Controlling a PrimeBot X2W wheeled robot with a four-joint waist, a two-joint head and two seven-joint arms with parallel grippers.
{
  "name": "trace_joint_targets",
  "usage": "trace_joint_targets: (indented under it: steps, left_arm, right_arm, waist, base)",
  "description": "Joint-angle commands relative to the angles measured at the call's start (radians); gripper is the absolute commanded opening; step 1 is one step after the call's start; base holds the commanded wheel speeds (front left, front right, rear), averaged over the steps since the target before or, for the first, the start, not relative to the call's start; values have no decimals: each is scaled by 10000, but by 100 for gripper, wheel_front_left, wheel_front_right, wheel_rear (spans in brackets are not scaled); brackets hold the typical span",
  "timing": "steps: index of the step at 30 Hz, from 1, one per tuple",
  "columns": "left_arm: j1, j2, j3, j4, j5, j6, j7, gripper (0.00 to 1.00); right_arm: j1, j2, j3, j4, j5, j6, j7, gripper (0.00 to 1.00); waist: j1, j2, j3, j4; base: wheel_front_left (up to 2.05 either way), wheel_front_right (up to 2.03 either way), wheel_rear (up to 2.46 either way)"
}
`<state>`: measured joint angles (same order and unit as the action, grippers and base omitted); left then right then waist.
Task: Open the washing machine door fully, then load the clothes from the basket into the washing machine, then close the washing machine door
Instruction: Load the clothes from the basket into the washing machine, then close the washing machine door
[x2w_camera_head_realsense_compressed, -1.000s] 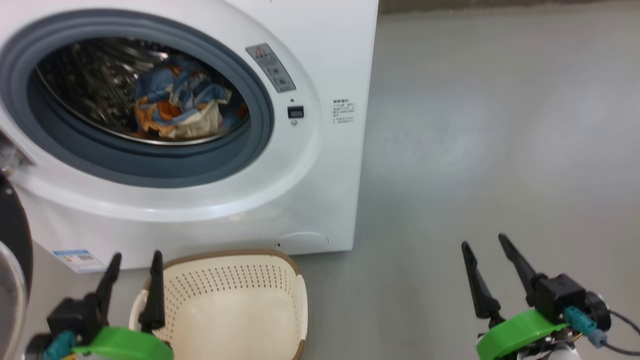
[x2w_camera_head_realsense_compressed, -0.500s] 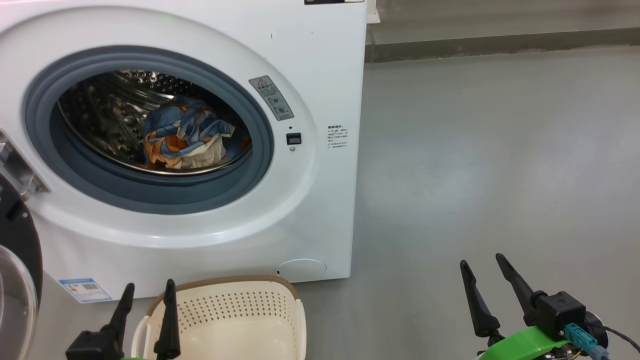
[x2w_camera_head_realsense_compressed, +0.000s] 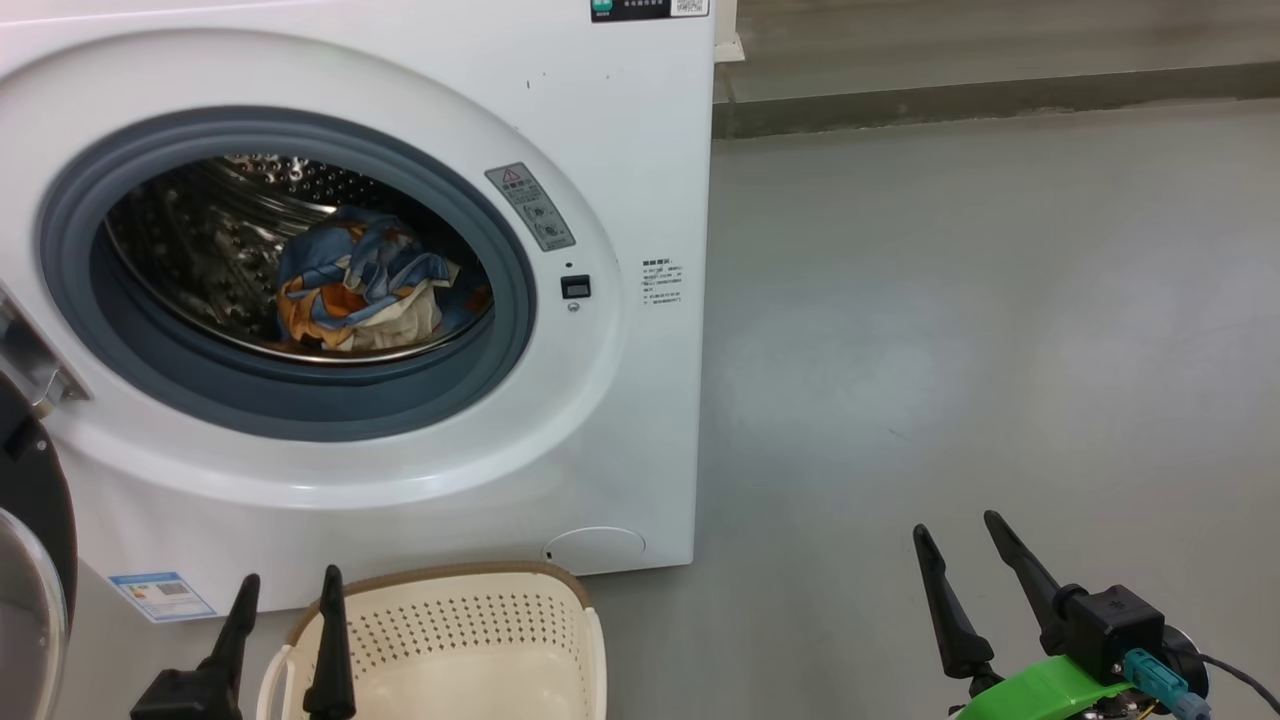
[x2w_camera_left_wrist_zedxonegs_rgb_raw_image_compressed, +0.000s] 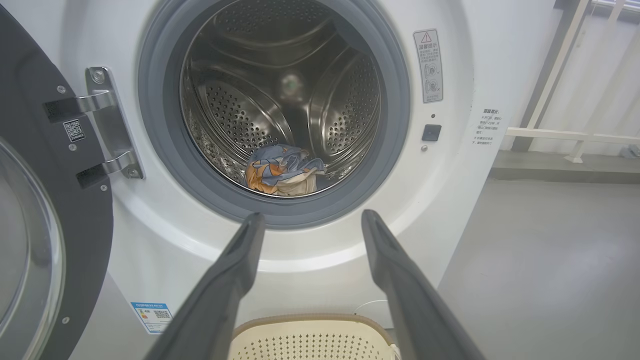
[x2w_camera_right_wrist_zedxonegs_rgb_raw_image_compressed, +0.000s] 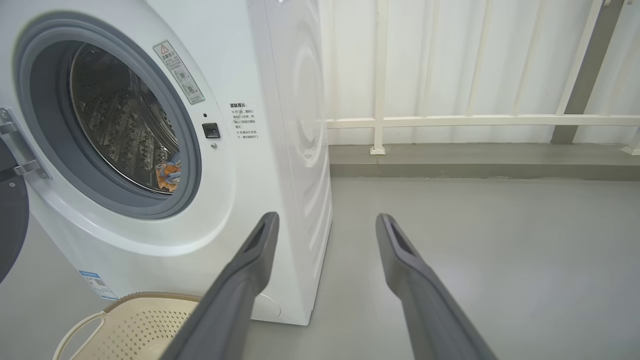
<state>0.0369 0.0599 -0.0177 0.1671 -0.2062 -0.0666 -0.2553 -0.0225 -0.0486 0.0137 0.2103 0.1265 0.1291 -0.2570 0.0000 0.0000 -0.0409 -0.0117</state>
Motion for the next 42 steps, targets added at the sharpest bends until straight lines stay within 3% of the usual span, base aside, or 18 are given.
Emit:
trace_joint_targets:
  steps: [1,19,42]
  left_arm:
    - [-191,34,397,-177,99,-40,-64,100]
    - [-274,-85,521,18,121,-221,-65,100]
    - [-201,-96,406,135,-190,-131,-65,100]
  right_arm:
    - [-226,-16,271,-221,137,16,-48,100]
    - [-325,-16,276,-252,190,16,-48,100]
    - [-314,-16,290,-186,175,16,-48,100]
  waist:
    - [0,0,-10,-4]
    - [0,0,35,-36]
    - [0,0,-72,70]
  base:
    - [0,0,0]
    - [0,0,0]
    - [0,0,0]
